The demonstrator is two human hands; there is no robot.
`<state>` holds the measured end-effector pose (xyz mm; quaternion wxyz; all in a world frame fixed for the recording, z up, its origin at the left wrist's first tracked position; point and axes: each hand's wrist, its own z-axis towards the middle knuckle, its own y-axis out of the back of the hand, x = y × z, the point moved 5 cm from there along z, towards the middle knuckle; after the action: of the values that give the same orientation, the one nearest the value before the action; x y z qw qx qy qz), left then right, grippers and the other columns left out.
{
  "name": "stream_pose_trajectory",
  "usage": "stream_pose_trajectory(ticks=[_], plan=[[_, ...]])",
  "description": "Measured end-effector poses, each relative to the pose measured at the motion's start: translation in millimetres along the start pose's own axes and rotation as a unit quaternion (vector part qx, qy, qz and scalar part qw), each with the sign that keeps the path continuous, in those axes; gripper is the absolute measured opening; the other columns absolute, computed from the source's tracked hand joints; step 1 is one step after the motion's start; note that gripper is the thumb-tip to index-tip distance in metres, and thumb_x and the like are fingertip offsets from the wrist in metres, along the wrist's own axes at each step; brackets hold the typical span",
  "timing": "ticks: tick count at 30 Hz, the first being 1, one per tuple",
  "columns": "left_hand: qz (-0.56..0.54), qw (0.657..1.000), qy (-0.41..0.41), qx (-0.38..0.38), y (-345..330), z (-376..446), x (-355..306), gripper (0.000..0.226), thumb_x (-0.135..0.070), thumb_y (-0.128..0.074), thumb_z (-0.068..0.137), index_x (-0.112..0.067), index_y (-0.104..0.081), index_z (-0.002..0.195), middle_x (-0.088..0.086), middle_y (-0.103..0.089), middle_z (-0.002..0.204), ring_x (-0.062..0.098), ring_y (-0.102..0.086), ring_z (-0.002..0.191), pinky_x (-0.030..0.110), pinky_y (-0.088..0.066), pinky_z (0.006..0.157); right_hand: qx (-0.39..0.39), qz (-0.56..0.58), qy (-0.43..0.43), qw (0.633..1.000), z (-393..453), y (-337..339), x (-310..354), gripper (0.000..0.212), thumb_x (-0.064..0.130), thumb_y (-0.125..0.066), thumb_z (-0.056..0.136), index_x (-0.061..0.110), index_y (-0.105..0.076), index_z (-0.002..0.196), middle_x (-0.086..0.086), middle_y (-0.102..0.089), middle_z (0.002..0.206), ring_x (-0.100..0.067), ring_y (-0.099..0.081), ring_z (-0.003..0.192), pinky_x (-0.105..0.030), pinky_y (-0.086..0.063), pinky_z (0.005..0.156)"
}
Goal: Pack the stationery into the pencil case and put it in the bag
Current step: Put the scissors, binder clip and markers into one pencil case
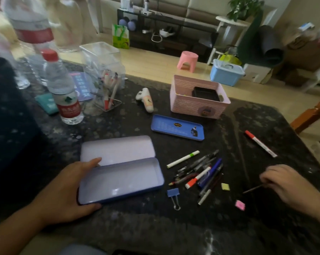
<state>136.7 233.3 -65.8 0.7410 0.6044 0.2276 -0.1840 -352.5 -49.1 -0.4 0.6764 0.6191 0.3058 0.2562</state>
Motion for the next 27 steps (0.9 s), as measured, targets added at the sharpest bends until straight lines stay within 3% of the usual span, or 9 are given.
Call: stream_pose_trajectory(ticks=[2, 6, 8, 10, 14, 15, 19, 23, 27], plan=[[-0.004, 1.000, -0.011, 0.003, -0.8, -0.7, -3.4, 0.109, -0.074, -0.074, 0.059, -0.045, -0.020, 0.149, -0.025, -0.040, 0.140, 0.003, -0.042, 0.127, 0.032, -0.037, 0.107, -0.087, 0.150, -0.104, 0.979, -3.4, 10.7, 14.5, 0.022, 0.027, -0.057, 0.083, 0.047, -0.051, 0.090, 0.022, -0.058, 0.094, -0.014, -0.058, 0.095, -0.042, -0.048, 0.086], [0.012, 1.000, -0.025, 0.001, 1.1, 2.3, -7.9, 0.109, -0.075, -0.071, 0.064, -0.046, -0.011, 0.150, -0.015, -0.045, 0.138, 0.006, -0.042, 0.127, 0.030, -0.032, 0.109, -0.216, 0.423, -0.219, 0.852, 24.0, 32.0, 133.3, 0.014, 0.020, -0.062, 0.088, 0.033, -0.057, 0.087, 0.012, -0.061, 0.087, -0.017, -0.057, 0.081, -0.024, -0.047, 0.079], [0.009, 1.000, -0.022, -0.001, 1.3, 1.6, -7.8, 0.109, -0.075, -0.070, 0.065, -0.047, -0.008, 0.150, -0.013, -0.046, 0.138, 0.009, -0.044, 0.127, 0.035, -0.035, 0.110, -0.222, 0.554, -0.218, 0.773, 50.3, 33.4, 199.1, 0.011, 0.018, -0.059, 0.089, 0.027, -0.056, 0.094, 0.001, -0.066, 0.086, -0.016, -0.062, 0.078, -0.035, -0.052, 0.078], [0.009, 1.000, -0.021, 0.003, -0.2, 1.8, -7.7, 0.110, -0.074, -0.070, 0.065, -0.048, -0.006, 0.150, -0.012, -0.046, 0.138, 0.011, -0.045, 0.127, 0.040, -0.037, 0.110, -0.203, 0.646, -0.225, 0.701, 76.6, 28.0, 254.2, 0.034, 0.006, -0.059, 0.088, 0.031, -0.050, 0.110, -0.004, -0.070, 0.087, -0.011, -0.066, 0.079, -0.028, -0.054, 0.076], [0.012, 1.000, -0.023, 0.003, -1.2, 2.3, -5.1, 0.114, -0.072, -0.073, 0.063, -0.048, -0.002, 0.150, -0.014, -0.045, 0.137, 0.010, -0.044, 0.126, 0.035, -0.035, 0.109, -0.096, 0.766, -0.270, 0.575, 112.0, 4.1, 329.2, 0.054, -0.007, -0.065, 0.080, 0.017, -0.043, 0.123, -0.009, -0.071, 0.083, -0.024, -0.068, 0.080, -0.039, -0.058, 0.068], [0.011, 1.000, -0.023, 0.002, -1.0, 2.2, -4.6, 0.114, -0.071, -0.073, 0.063, -0.050, -0.002, 0.149, -0.016, -0.044, 0.136, 0.009, -0.044, 0.125, 0.032, -0.034, 0.109, -0.087, 0.758, -0.284, 0.580, 113.5, -1.1, 338.7, 0.050, -0.005, -0.070, 0.077, 0.016, -0.047, 0.116, -0.010, -0.071, 0.082, -0.025, -0.069, 0.080, -0.043, -0.059, 0.070], [0.019, 0.998, -0.051, -0.011, -1.1, 3.0, -6.0, 0.101, -0.072, -0.071, 0.066, -0.047, -0.018, 0.148, -0.014, -0.047, 0.137, 0.007, -0.046, 0.124, 0.035, -0.038, 0.107, -0.090, 0.613, -0.281, 0.733, 107.9, -3.7, 356.0, 0.030, 0.014, -0.077, 0.070, 0.026, -0.054, 0.084, 0.006, -0.067, 0.080, -0.010, -0.066, 0.075, -0.031, -0.058, 0.073], [0.057, 0.995, -0.082, -0.007, -4.0, 5.5, -7.1, 0.082, -0.072, -0.070, 0.069, -0.030, -0.048, 0.136, -0.009, -0.054, 0.133, 0.011, -0.050, 0.120, 0.041, -0.042, 0.101, -0.042, 0.600, -0.223, 0.767, 106.3, -4.5, 372.2, 0.022, 0.022, -0.077, 0.073, 0.024, -0.061, 0.087, 0.012, -0.066, 0.080, -0.003, -0.064, 0.076, -0.019, -0.055, 0.071], [0.078, 0.993, -0.093, -0.006, -5.8, 5.7, -6.7, 0.070, -0.073, -0.068, 0.070, -0.029, -0.059, 0.123, -0.009, -0.054, 0.132, 0.013, -0.051, 0.119, 0.042, -0.042, 0.100, -0.044, 0.589, -0.218, 0.777, 101.1, -1.1, 348.8, 0.012, 0.028, -0.073, 0.078, 0.021, -0.066, 0.084, 0.007, -0.068, 0.077, -0.003, -0.064, 0.074, -0.016, -0.051, 0.066]])
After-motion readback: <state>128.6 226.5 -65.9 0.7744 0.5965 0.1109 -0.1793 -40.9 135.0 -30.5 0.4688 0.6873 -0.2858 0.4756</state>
